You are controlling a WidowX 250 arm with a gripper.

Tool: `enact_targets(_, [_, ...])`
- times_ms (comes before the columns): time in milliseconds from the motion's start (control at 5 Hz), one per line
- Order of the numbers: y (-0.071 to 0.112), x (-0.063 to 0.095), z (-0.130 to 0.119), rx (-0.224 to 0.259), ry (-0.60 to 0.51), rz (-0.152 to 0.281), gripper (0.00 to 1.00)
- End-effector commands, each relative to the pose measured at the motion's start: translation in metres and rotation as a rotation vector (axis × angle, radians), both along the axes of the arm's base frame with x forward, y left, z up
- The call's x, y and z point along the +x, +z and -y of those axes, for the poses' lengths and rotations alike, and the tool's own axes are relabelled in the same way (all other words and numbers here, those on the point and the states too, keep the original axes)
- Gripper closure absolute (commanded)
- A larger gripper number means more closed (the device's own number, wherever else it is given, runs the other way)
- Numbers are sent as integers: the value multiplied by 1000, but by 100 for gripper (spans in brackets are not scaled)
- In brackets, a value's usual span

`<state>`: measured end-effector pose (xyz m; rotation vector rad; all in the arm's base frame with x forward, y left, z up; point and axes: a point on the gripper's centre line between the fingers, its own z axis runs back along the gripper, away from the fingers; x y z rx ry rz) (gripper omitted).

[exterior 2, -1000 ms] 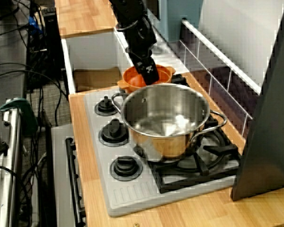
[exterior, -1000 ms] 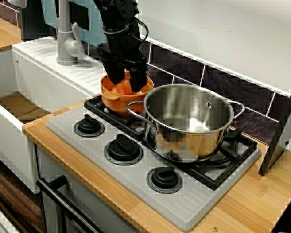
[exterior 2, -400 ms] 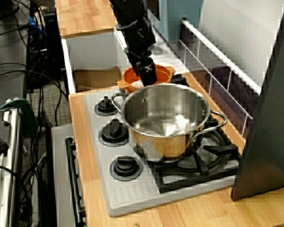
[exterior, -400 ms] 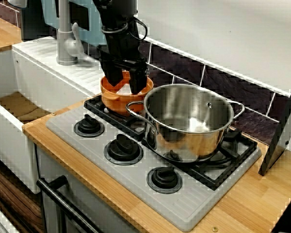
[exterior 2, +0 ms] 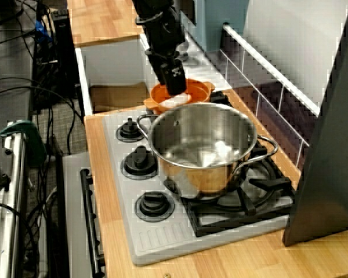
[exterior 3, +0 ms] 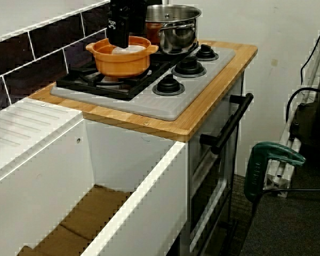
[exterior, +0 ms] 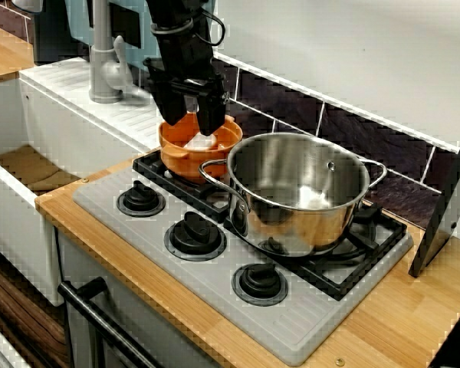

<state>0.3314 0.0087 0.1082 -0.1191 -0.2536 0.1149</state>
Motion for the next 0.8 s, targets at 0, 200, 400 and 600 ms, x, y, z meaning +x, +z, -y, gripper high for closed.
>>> enact_targets(0, [45, -15, -2, -23, 43, 34, 0])
enact_targets(200, [52, -21, 2, -31, 31, 34, 0])
enact_targets(400, [57, -27, 3, -35, 27, 41, 0])
enact_targets(600, [58, -34, 2, -26, 37, 38, 0])
